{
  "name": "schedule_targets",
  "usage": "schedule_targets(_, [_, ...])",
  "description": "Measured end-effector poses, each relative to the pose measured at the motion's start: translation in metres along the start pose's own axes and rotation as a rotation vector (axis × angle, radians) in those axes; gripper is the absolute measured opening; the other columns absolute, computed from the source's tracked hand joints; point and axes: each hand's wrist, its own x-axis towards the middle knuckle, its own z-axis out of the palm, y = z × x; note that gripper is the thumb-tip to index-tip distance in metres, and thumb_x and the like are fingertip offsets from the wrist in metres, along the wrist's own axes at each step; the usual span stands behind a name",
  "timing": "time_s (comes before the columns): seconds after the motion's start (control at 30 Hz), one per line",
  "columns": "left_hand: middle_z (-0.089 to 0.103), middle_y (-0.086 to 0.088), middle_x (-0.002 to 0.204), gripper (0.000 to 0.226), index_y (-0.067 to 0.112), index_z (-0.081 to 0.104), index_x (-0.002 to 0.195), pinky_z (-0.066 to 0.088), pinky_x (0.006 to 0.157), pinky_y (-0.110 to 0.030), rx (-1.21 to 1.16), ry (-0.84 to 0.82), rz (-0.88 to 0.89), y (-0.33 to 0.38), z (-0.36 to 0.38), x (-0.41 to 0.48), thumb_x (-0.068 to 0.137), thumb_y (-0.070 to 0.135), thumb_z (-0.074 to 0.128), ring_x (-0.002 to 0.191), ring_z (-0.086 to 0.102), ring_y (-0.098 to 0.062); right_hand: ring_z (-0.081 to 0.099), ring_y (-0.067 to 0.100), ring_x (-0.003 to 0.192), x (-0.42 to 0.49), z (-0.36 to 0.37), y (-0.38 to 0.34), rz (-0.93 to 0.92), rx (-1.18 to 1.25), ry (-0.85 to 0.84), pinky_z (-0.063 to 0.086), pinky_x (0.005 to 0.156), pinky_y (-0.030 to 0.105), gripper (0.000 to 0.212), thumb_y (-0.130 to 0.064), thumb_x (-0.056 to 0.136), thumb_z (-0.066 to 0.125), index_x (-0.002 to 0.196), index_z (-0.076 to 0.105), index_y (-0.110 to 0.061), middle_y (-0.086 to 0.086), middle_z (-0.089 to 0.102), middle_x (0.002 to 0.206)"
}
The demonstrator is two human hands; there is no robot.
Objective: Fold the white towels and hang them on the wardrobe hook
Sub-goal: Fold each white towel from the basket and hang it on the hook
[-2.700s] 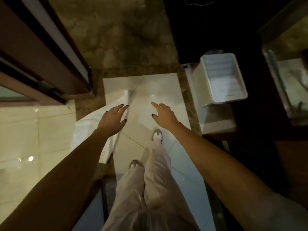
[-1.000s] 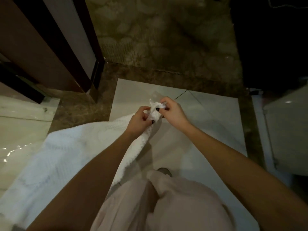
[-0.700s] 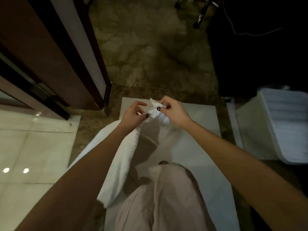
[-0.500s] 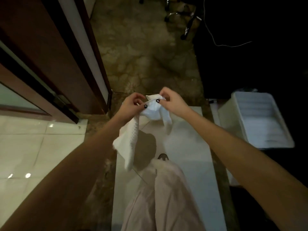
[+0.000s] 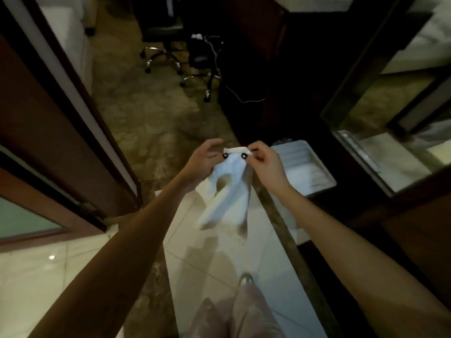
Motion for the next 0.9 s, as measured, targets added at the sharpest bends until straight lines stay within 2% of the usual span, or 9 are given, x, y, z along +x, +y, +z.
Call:
schedule_targets(0.07, [0.065, -0.003, 0.111, 0.022, 0.019, 0.057, 0.118, 0.051, 0.082, -0.025, 0.058, -0.093, -0.011, 0.018, 0.029, -0.010, 0.096, 0.019, 0.056, 0.097, 0.063, -0.012, 0.060, 0.017, 0.076, -0.030, -0.025, -0.014, -0.001, -0.001, 0.041, 0.046, 0.072, 0.028, 0.005, -0.009, 0.091, 0.060, 0.094, 0.062, -0.011, 0.010, 0.065, 0.084])
schedule_targets(0.13, [0.064, -0.007, 0.104, 0.021, 0.009, 0.062, 0.113, 0.047, 0.078, -0.027, 0.032, -0.179, -0.073, 0.031, 0.056, -0.021, 0.098, 0.021, 0.053, 0.092, 0.061, -0.016, 0.056, 0.006, 0.071, -0.061, -0.048, -0.024, -0.024, -0.026, 0.062, 0.044, 0.069, 0.023, 0.005, -0.005, 0.091, 0.058, 0.093, 0.062, -0.008, 0.003, 0.063, 0.079])
schedule_targets(0.17, [0.062, -0.011, 0.097, 0.024, 0.004, 0.063, 0.110, 0.045, 0.075, -0.028, -0.002, -0.206, -0.115, 0.036, 0.069, -0.027, 0.099, 0.021, 0.050, 0.087, 0.058, -0.019, 0.057, 0.006, 0.071, -0.076, -0.058, -0.027, -0.030, -0.038, 0.070, 0.044, 0.069, 0.024, 0.005, -0.004, 0.092, 0.058, 0.093, 0.062, -0.007, 0.002, 0.063, 0.079])
schedule_targets(0.27, [0.057, -0.014, 0.081, 0.021, 0.004, 0.061, 0.093, 0.043, 0.065, -0.025, -0.087, -0.240, -0.169, 0.050, 0.112, -0.043, 0.100, 0.019, 0.047, 0.069, 0.056, -0.018, 0.063, 0.022, 0.081, -0.116, -0.089, -0.031, -0.036, -0.080, 0.122, 0.049, 0.074, 0.035, 0.006, -0.002, 0.091, 0.059, 0.092, 0.064, -0.005, 0.010, 0.065, 0.085])
schedule_targets(0.37, [0.057, -0.009, 0.076, 0.012, 0.009, 0.061, 0.084, 0.045, 0.065, -0.024, -0.075, -0.292, -0.129, 0.072, 0.165, -0.053, 0.094, 0.007, 0.055, 0.065, 0.055, -0.014, 0.062, 0.024, 0.088, -0.155, -0.119, -0.029, -0.053, -0.151, 0.196, 0.051, 0.081, 0.037, 0.011, 0.004, 0.089, 0.061, 0.096, 0.066, -0.003, 0.013, 0.064, 0.096])
schedule_targets(0.5, [0.064, 0.000, 0.073, 0.013, 0.011, 0.063, 0.091, 0.050, 0.061, -0.015, -0.019, -0.482, -0.066, 0.100, 0.243, -0.073, 0.087, -0.002, 0.059, 0.064, 0.061, -0.005, 0.059, 0.019, 0.089, -0.215, -0.169, -0.017, -0.053, -0.228, 0.293, 0.049, 0.080, 0.033, 0.011, 0.004, 0.089, 0.058, 0.094, 0.062, -0.005, 0.008, 0.058, 0.096])
schedule_targets(0.63, [0.068, 0.000, 0.074, 0.017, 0.011, 0.066, 0.096, 0.053, 0.067, -0.020, -0.087, -0.621, -0.104, 0.107, 0.319, -0.117, 0.088, -0.001, 0.055, 0.071, 0.065, -0.009, 0.054, -0.004, 0.089, -0.287, -0.217, -0.008, -0.075, -0.296, 0.440, 0.042, 0.078, 0.009, 0.021, 0.004, 0.089, 0.059, 0.094, 0.060, -0.016, -0.009, 0.053, 0.094])
schedule_targets(0.77, [0.071, 0.004, 0.078, 0.023, 0.010, 0.064, 0.111, 0.052, 0.072, -0.018, -0.222, -0.698, -0.083, 0.110, 0.377, -0.163, 0.093, 0.001, 0.052, 0.081, 0.067, -0.005, 0.053, -0.006, 0.089, -0.355, -0.256, 0.006, -0.057, -0.355, 0.624, 0.041, 0.079, 0.008, 0.015, 0.002, 0.087, 0.065, 0.092, 0.064, -0.013, -0.007, 0.055, 0.093])
schedule_targets(0.9, [0.067, -0.005, 0.084, 0.021, 0.007, 0.064, 0.105, 0.054, 0.072, -0.020, -0.410, -0.752, -0.088, 0.126, 0.440, -0.204, 0.093, -0.002, 0.050, 0.079, 0.067, -0.009, 0.053, -0.001, 0.094, -0.411, -0.298, 0.014, -0.056, -0.431, 0.739, 0.043, 0.082, 0.011, 0.015, 0.000, 0.088, 0.065, 0.098, 0.066, -0.010, -0.005, 0.055, 0.099])
